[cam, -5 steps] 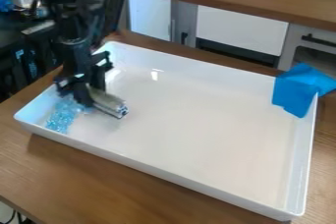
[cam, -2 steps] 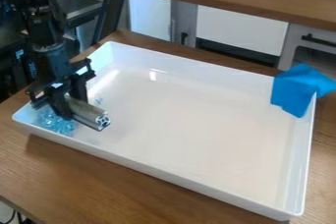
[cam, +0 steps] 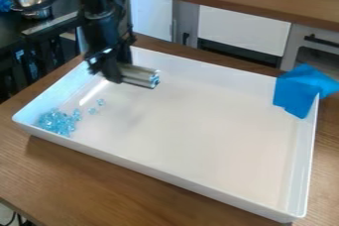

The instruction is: Sweep into pile

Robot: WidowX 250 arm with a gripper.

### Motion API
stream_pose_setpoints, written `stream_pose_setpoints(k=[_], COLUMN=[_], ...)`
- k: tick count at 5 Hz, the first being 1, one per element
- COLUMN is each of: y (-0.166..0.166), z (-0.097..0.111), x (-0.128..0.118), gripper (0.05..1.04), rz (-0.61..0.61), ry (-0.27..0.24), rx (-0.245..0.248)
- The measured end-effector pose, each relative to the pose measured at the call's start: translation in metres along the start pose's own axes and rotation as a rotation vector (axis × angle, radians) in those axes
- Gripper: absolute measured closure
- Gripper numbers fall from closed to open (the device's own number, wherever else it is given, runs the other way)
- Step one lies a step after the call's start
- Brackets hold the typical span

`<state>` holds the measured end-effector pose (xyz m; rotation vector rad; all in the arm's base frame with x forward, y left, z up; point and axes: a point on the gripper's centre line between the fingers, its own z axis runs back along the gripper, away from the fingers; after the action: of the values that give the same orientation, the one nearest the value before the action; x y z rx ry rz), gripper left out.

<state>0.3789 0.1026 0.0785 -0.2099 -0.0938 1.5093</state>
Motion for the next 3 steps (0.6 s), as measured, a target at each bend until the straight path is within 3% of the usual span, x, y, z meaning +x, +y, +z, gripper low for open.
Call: stream_pose_setpoints(k=[1,2,3], y=[-0.009,-0.011,0.001], z=[-0.031,-0.045,-0.046], x=[-0.003,-0.005,0.004], gripper=[0.702,0.702,0.702], rz=[0.02,0.001,-0.044], ry=[-0.066,-0.117,-0.125], rx=[0.057,0.086,0.071])
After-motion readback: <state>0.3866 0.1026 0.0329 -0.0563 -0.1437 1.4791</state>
